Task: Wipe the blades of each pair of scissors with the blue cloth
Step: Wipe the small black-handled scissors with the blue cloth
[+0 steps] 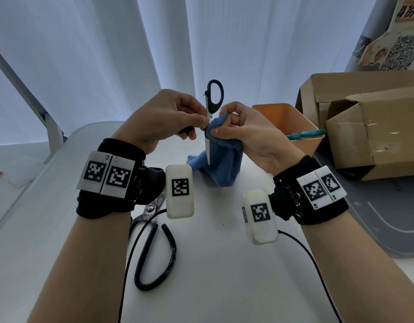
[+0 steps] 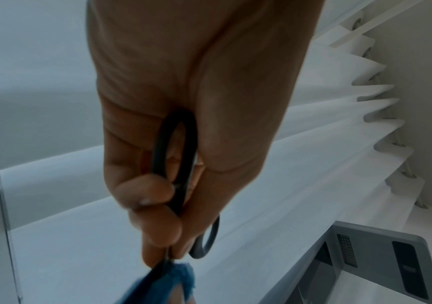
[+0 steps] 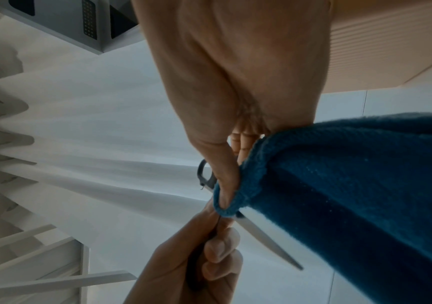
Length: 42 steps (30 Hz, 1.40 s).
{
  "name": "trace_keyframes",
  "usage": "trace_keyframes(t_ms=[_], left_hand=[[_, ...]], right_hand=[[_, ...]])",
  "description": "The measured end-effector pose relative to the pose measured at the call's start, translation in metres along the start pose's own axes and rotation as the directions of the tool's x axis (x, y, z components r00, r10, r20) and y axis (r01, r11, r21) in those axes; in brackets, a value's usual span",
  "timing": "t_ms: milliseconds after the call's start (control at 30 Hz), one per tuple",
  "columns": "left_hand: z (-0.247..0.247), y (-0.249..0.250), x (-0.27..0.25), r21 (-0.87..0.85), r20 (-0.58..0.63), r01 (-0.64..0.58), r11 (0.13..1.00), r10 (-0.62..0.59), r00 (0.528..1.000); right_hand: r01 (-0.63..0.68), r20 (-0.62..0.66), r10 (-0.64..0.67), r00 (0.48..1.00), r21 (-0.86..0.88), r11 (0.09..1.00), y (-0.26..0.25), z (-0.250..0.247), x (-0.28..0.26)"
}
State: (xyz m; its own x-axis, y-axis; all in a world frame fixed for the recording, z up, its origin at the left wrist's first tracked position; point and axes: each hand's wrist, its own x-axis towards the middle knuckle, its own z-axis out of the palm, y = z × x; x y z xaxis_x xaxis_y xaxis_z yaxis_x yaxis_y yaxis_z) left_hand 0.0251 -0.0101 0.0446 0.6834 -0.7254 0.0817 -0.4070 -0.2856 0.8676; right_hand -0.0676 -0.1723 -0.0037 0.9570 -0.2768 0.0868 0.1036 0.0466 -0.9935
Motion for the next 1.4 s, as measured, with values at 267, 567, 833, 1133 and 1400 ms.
trace_keyframes(t_ms=[267, 567, 833, 1133, 1400], left_hand=[[-0.006, -0.001, -0.002, -0.01, -0.003, 0.009, 1.0, -0.009, 1.0], [-0.007, 0.0, -0.004, -0.033, 0.006, 0.007, 0.999, -0.007, 1.0], [-0.009, 0.0, -0.004, -0.053, 0.011, 0.008, 0.999, -0.008, 1.0], [-0.014, 0.0, -0.007, -0.085, 0.025, 0.016, 0.996, -0.014, 1.0], [-0.02, -0.001, -0.009, -0.139, -0.001, 0.026, 0.99, -0.026, 1.0]], right_hand=[[-0.03, 0.053, 0.029, 0.998, 0.023, 0.999, -0.005, -0.004, -0.002], [-0.025, 0.093, 0.025, 0.995, 0.0, 1.0, -0.008, -0.009, -0.003], [-0.023, 0.054, 0.021, 0.998, 0.036, 0.999, -0.004, -0.006, -0.001], [-0.019, 0.116, 0.012, 0.993, 0.055, 0.998, -0.012, -0.01, -0.003], [-0.018, 0.117, 0.008, 0.993, 0.087, 0.996, -0.012, -0.014, -0.001]])
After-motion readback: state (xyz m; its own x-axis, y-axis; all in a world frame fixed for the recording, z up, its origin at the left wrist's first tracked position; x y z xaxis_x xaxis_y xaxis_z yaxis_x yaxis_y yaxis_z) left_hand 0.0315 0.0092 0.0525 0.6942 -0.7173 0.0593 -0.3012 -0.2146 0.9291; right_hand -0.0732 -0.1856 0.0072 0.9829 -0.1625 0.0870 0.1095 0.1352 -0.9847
